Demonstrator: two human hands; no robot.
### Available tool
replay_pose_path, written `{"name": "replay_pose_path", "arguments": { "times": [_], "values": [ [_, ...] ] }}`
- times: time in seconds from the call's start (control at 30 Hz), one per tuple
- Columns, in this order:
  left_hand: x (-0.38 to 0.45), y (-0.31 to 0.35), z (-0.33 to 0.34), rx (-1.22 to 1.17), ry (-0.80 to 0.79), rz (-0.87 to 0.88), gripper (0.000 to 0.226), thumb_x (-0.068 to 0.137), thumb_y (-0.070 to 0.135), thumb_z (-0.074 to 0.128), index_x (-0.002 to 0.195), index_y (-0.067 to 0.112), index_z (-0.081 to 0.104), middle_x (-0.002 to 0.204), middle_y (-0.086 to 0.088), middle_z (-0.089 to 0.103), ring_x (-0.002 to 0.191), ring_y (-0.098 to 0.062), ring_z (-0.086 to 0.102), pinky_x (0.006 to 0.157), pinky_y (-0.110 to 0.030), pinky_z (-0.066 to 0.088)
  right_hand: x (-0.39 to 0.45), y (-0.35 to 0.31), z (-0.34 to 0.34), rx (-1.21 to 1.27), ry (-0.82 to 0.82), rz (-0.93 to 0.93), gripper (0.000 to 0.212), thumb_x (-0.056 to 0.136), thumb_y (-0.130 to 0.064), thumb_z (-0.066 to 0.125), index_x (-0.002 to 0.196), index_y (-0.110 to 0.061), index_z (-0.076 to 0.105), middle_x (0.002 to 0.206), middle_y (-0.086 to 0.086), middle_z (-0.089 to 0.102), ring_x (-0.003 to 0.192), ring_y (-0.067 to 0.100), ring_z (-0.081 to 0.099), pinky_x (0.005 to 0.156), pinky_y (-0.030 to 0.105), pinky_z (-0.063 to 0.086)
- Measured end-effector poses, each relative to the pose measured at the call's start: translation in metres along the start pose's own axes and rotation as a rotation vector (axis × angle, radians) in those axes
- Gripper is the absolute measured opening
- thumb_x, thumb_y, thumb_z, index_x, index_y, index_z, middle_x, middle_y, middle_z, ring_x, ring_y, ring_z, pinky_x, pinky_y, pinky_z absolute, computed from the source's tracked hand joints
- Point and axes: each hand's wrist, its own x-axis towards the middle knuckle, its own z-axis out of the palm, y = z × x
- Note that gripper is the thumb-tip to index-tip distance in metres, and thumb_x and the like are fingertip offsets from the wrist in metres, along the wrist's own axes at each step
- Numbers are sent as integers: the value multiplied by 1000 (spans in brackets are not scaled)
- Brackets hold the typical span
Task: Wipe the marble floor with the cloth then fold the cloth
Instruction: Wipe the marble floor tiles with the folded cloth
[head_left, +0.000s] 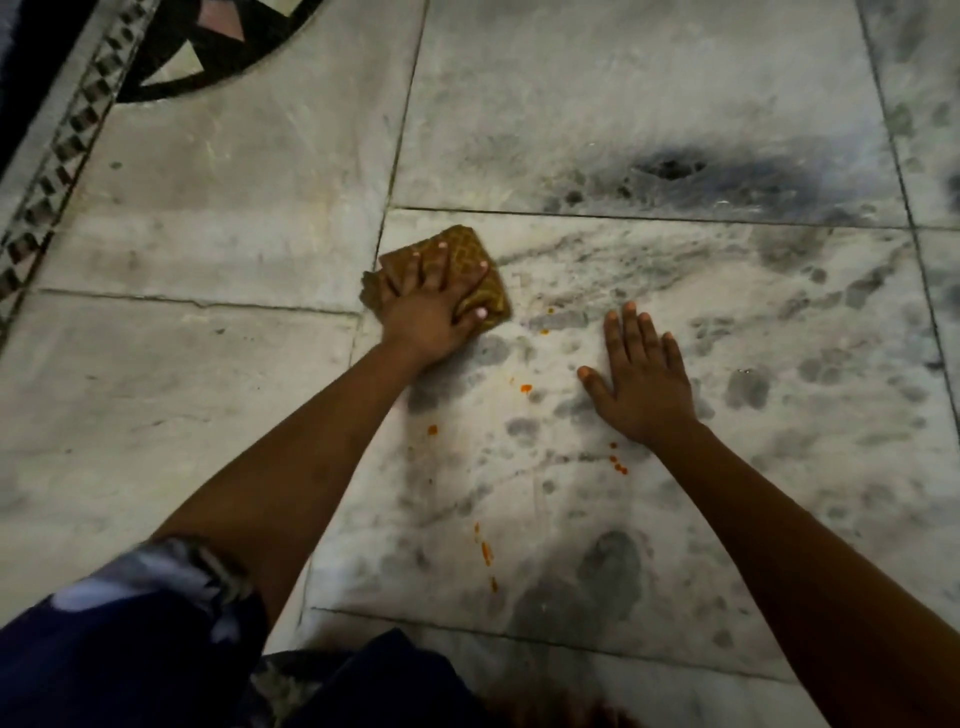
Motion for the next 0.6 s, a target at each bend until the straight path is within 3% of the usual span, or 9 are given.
{"name": "replay_pose_path", "arguments": {
  "times": [0.17, 0.27, 0.43, 0.5, 0.6],
  "values": [
    [-52, 20, 17, 88, 15, 159, 61, 83, 72, 21, 141, 53, 13, 159, -1, -1, 143, -34, 6, 106, -58, 15, 0, 1, -1, 4, -20, 3, 83, 80, -61, 8, 149, -16, -7, 157, 8, -11, 145, 22, -7, 115, 40, -2],
    [-70, -12, 23, 33, 73, 49, 67, 77, 72, 13, 141, 51, 20, 159, -1, 7, 141, -32, 16, 103, -54, 19, 0, 3, 0, 3, -22, 2, 84, 80, -62, 8, 149, -17, -7, 157, 7, -12, 145, 21, -7, 115, 39, -2],
    [-1, -23, -3, -115, 67, -253, 61, 91, 62, 31, 146, 43, 13, 159, -8, 0, 144, -34, 2, 112, -56, 4, 2, 3, 1, 0, -11, 3, 85, 79, -64, 6, 149, -16, -7, 157, 8, -11, 145, 23, -7, 115, 40, -2],
    [25, -4, -13, -124, 4, -228, 64, 91, 62, 32, 147, 41, 9, 158, -11, -5, 143, -38, -3, 111, -60, -1, 1, 2, 1, 2, -11, 3, 87, 79, -65, 4, 149, -16, -6, 157, 8, -10, 145, 23, -6, 115, 40, -1],
    [20, 31, -2, -78, -21, -59, 67, 88, 65, 35, 146, 44, 9, 158, -10, -7, 143, -39, -5, 110, -61, -2, 1, 2, -1, 7, -8, 1, 91, 74, -68, -2, 149, -16, -4, 158, 8, -9, 145, 23, -5, 115, 40, 0]
  ]
}}
